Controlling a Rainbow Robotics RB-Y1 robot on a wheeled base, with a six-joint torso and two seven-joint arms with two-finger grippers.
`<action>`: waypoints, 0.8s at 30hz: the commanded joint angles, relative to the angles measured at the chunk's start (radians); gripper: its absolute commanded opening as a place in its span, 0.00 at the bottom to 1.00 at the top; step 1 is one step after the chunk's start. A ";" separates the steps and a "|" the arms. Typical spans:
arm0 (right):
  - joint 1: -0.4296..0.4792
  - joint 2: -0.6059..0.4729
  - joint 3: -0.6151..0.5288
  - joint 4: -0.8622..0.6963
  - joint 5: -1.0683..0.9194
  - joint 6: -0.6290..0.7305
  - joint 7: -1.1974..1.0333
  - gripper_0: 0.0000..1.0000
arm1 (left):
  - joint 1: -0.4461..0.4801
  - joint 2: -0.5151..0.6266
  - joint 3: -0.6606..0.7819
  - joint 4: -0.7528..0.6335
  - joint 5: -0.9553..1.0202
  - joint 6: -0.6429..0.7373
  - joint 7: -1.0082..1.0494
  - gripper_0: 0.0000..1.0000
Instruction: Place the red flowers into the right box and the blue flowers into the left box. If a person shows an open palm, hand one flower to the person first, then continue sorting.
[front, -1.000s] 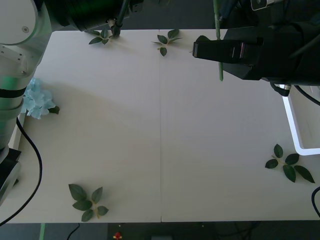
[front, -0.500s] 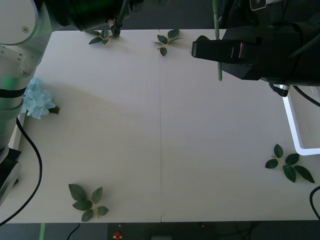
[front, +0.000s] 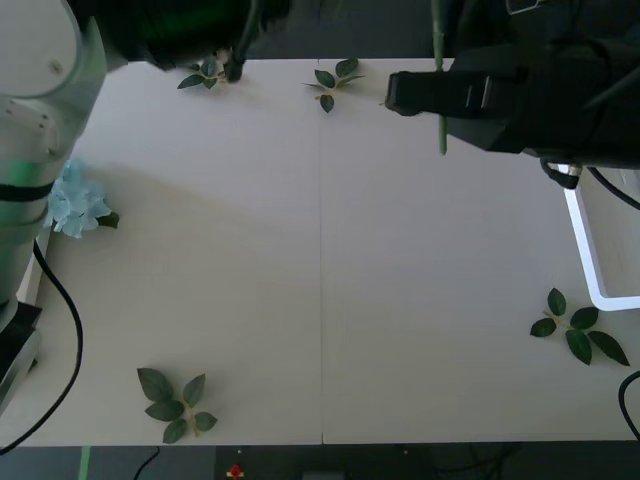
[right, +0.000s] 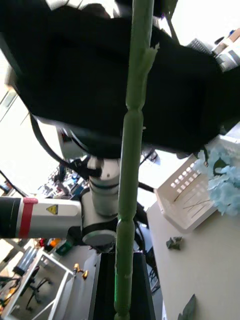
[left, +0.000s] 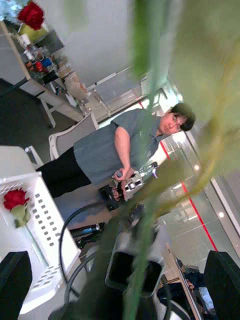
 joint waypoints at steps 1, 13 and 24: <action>0.065 -0.057 -0.112 -0.039 -0.001 -0.009 0.018 0.00 | 0.026 0.061 -0.018 -0.040 -0.005 -0.021 -0.064 1.00; 0.478 -0.371 -0.422 -0.050 0.116 -0.038 0.007 0.00 | 0.059 0.321 0.043 -0.032 0.239 0.071 -0.156 1.00; 1.012 -0.663 -0.583 -0.007 0.183 -0.313 -0.030 0.00 | 0.228 0.662 -0.014 -0.024 0.627 0.071 -0.616 1.00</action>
